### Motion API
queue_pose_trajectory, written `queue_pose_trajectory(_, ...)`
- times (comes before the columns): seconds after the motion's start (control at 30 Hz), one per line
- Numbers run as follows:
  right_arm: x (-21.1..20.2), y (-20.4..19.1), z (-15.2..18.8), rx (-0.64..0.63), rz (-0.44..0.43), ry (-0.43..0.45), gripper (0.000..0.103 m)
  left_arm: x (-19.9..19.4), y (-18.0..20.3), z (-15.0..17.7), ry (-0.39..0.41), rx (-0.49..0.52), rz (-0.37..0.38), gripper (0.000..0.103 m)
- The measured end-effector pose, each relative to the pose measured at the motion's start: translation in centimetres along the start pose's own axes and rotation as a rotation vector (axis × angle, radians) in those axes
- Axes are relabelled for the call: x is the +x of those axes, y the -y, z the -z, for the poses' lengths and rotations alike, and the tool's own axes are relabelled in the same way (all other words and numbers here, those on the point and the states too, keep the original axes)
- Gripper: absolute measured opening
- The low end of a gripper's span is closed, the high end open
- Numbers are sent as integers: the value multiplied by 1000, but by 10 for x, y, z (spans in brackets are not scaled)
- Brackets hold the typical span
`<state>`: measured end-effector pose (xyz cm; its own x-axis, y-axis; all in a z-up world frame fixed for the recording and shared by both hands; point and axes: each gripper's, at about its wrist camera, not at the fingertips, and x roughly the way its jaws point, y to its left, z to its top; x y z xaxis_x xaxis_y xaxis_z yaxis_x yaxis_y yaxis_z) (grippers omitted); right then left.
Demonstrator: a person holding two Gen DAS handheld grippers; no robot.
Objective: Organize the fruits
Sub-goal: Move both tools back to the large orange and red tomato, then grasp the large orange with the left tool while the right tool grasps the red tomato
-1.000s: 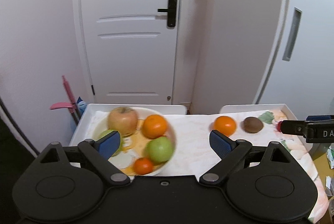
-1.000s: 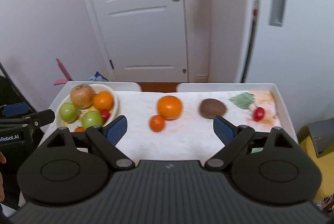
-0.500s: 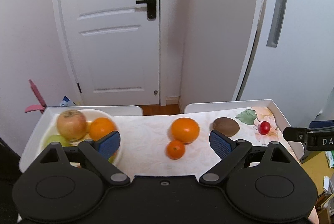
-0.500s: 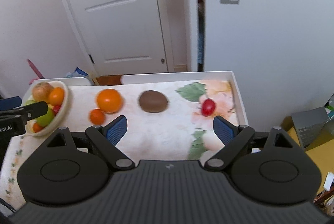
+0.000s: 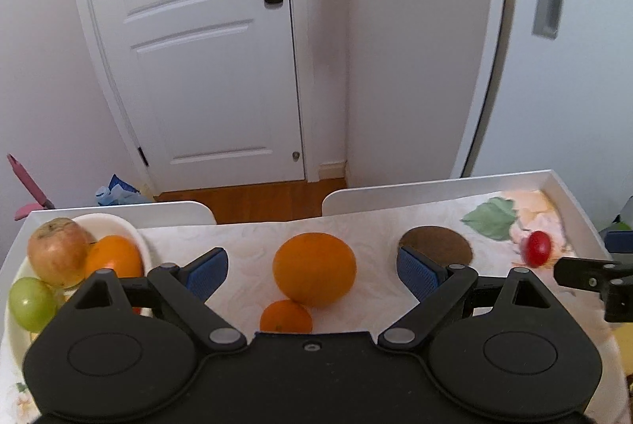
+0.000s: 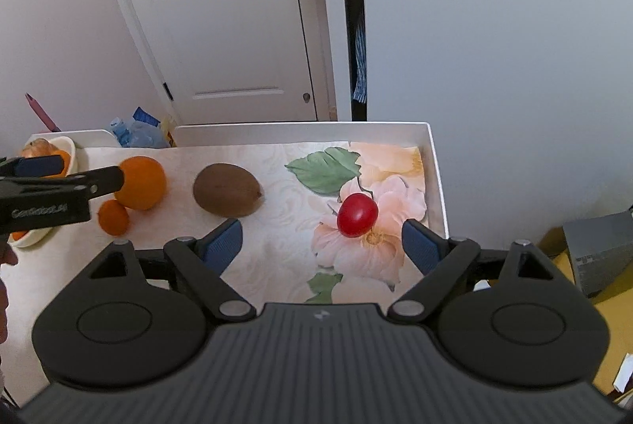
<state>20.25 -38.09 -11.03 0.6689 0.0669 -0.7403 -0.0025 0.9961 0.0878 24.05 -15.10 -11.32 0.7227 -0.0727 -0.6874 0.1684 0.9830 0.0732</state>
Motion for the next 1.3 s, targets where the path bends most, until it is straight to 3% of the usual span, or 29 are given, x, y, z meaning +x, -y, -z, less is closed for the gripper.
queue_pose_trajectory(0.33, 41, 7, -3, -6, 13, -24, 93, 45, 3, 3, -65, -7, -28, 92)
queue_pose_trajectory(0.47, 52, 10, -2, -3, 44, -29, 80, 54, 4, 6, -86, -3, -26, 83)
queue_pose_trajectory(0.57, 57, 13, -1, -1, 54, -35, 75, 59, 4, 7, -103, -4, -17, 68)
queue_pose_trajectory(0.8, 66, 14, 1, -18, 66, -45, 60, 61, 8, 8, -93, 23, -26, 67)
queue_pose_trajectory(0.83, 67, 14, 1, -19, 66, -48, 53, 61, 8, 8, -93, 22, -27, 67)
queue_pose_trajectory(1.3, 63, 12, -3, -47, 75, -18, 47, 47, 3, 8, -69, -1, -17, 66)
